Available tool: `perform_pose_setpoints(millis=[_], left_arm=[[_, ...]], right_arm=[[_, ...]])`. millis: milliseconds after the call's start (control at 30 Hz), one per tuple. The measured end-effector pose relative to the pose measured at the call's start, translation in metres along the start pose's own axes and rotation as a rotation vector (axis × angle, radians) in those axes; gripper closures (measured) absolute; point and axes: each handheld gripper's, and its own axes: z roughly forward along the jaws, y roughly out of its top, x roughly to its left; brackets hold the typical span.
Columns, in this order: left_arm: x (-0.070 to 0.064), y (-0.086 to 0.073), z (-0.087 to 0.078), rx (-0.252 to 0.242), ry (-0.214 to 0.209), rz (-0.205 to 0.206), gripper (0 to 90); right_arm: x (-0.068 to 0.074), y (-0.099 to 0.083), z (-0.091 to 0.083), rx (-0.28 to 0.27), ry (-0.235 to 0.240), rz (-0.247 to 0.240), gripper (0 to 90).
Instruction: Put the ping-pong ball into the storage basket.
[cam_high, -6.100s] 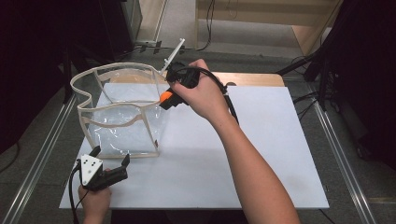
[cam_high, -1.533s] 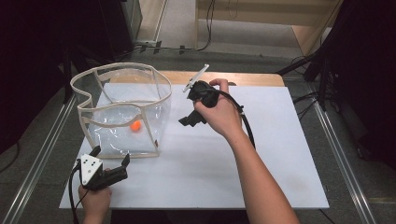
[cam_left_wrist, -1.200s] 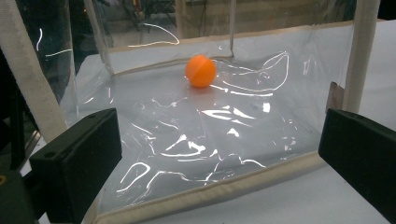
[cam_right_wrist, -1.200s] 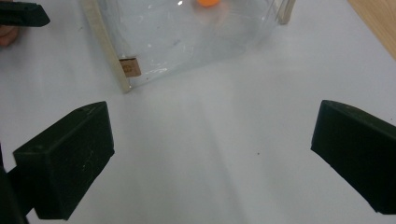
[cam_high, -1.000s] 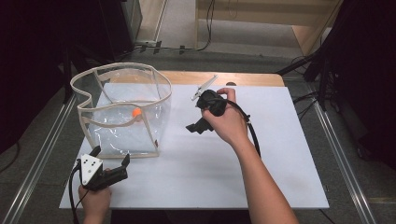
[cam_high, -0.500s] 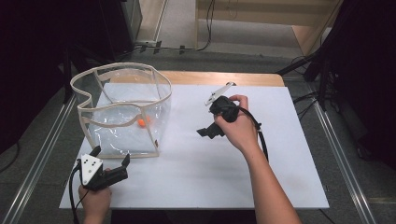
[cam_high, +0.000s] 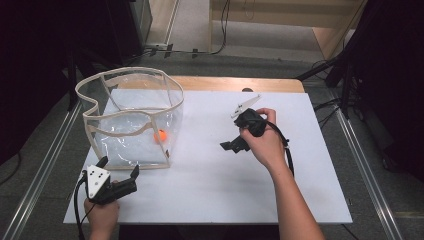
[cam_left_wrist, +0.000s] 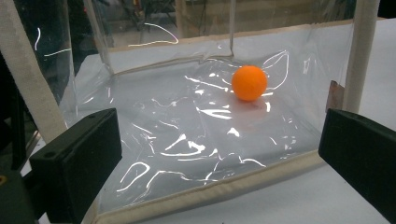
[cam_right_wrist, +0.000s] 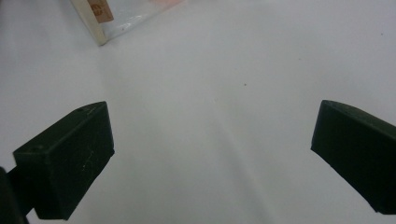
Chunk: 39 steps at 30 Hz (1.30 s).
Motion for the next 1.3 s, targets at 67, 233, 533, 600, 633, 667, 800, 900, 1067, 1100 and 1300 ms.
perform_pose_setpoints(millis=[67, 233, 533, 600, 633, 667, 800, 900, 1067, 1100, 1300], left_arm=[[0.0, 0.0, 0.0, 0.001, 0.001, 0.0, 0.0], [0.001, 0.0, 0.0, 0.0, 0.001, 0.0, 0.0], [0.001, 0.0, 0.0, 0.0, 0.0, -0.002, 0.0], [0.001, 0.0, 0.0, 0.0, 0.0, -0.003, 0.0], [0.001, 0.0, 0.0, -0.001, 0.0, -0.007, 0.0], [0.001, 0.0, 0.0, -0.001, 0.0, -0.007, 0.0], [0.001, 0.0, 0.0, 0.0, 0.001, -0.004, 0.0], [0.001, 0.0, 0.0, 0.0, 0.001, -0.004, 0.0], [0.001, 0.0, 0.0, 0.0, 0.001, -0.002, 0.0], [0.001, 0.0, 0.0, -0.001, 0.001, -0.001, 0.0], [0.0, 0.0, 0.0, 0.001, 0.003, 0.0, 0.0]], right_arm=[[-0.001, -0.006, -0.001, -0.003, -0.004, 0.017, 0.0], [-0.003, -0.017, -0.001, -0.009, -0.008, 0.028, 0.0], [-0.005, -0.034, -0.004, -0.027, -0.014, 0.059, 0.0], [-0.006, -0.039, -0.004, -0.029, -0.015, 0.062, 0.0], [-0.006, -0.041, -0.004, -0.031, -0.017, 0.064, 0.0], [-0.007, -0.044, -0.004, -0.034, -0.018, 0.066, 0.0], [-0.008, -0.053, -0.007, -0.049, -0.023, 0.078, 0.0], [-0.008, -0.062, -0.009, -0.066, -0.027, 0.082, 0.0], [-0.01, -0.077, -0.011, -0.084, -0.033, 0.097, 0.0], [-0.01, -0.08, -0.012, -0.087, -0.035, 0.103, 0.0], [-0.011, -0.094, -0.014, -0.105, -0.039, 0.118, 0.0]])
